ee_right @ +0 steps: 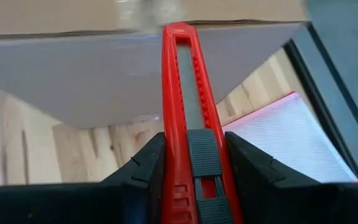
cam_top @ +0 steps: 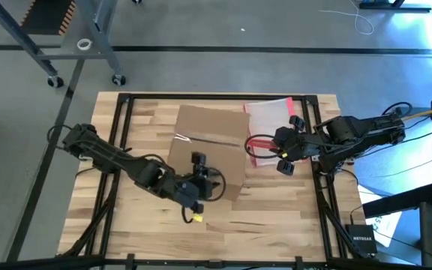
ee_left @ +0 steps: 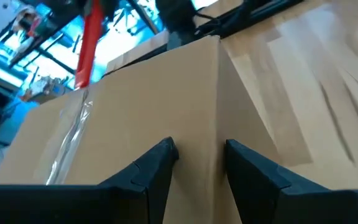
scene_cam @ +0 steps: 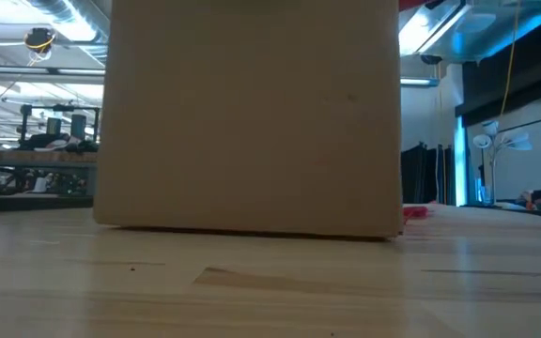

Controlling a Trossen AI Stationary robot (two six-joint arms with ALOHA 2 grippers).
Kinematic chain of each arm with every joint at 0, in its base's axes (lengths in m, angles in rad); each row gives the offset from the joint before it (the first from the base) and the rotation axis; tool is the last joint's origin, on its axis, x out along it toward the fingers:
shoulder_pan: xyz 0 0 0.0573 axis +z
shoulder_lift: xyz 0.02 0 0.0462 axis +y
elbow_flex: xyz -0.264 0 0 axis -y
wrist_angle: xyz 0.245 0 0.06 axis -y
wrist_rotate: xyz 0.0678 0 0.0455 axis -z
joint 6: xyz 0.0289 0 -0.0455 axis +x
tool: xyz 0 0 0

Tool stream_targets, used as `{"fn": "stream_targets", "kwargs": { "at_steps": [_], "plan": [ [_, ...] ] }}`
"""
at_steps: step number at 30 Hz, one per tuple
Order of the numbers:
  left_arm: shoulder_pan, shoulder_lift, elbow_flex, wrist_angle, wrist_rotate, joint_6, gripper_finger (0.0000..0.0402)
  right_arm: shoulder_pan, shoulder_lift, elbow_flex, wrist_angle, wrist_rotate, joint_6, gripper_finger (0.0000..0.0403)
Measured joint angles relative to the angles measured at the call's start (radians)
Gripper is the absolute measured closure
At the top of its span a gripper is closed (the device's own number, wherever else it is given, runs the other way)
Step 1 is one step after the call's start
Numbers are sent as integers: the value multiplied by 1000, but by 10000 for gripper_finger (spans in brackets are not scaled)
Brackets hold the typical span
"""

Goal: Unpack boxes
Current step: Open the cardboard box using the utility knife

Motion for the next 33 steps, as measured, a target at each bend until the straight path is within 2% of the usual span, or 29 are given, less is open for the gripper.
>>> {"fn": "stream_targets", "kwargs": {
  "at_steps": [3,7,11,14,18,21,28,33],
  "plan": [
    [21,0,0,-9,-2,-21,261,-1,0,0,-5,-29,-16,271],
    [32,0,0,-16,1,-27,261,-3,-1,-1,-25,-127,-47,275],
    [34,0,0,-20,7,-30,260,-2,-2,-2,-55,-156,-64,286],
    [35,-1,0,-16,-8,-33,260,0,-2,-2,-14,-195,-97,294],
    [38,-1,0,-18,-11,-41,260,2,-9,-2,21,-284,-117,325],
    [37,-1,0,-20,-8,-46,260,0,-13,1,-1,-257,-98,355],
    [10,-16,9,-45,-24,-4,260,3,-10,-22,-87,-190,-4,355],
    [0,-91,18,-78,-29,-27,260,3,-9,-35,-158,-94,152,355]
  ]
}}
